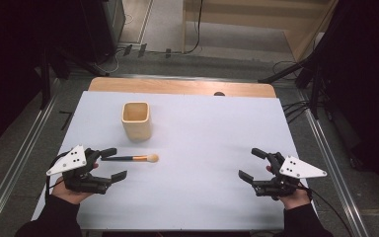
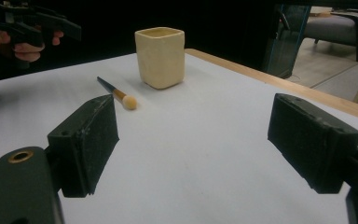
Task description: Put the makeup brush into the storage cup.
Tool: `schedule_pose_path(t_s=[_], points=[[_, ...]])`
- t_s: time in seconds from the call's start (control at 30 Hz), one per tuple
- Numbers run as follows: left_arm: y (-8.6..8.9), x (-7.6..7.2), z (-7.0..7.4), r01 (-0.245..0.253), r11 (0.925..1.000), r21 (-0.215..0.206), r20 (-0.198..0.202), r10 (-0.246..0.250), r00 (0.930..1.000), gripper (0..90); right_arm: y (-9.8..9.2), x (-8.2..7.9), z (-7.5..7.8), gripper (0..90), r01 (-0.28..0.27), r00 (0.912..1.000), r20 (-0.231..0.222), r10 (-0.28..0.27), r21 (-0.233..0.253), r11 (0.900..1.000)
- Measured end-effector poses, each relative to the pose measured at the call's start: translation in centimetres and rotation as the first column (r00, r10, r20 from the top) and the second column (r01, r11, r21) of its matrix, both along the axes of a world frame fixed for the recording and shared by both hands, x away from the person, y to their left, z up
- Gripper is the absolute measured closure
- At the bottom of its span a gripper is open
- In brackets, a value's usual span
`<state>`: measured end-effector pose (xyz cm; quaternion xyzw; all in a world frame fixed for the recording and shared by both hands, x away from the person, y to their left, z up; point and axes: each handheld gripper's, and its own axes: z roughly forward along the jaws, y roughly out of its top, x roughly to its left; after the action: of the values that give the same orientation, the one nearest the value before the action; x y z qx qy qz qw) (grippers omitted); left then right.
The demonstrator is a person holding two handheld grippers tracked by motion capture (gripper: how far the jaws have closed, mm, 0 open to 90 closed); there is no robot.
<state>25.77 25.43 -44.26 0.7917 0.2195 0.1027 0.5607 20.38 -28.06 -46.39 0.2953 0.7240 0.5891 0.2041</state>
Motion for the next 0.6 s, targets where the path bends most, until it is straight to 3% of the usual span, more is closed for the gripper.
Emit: schedule_pose_path(t_s=[0.6], points=[[-0.4,2.0,-0.2,0.011,0.9997,0.02,-0.006,-0.011,0.9999,18.5,0.1,0.0,0.1,16.9,-0.009,0.9999,0.006,0.009,-0.001,1.0]])
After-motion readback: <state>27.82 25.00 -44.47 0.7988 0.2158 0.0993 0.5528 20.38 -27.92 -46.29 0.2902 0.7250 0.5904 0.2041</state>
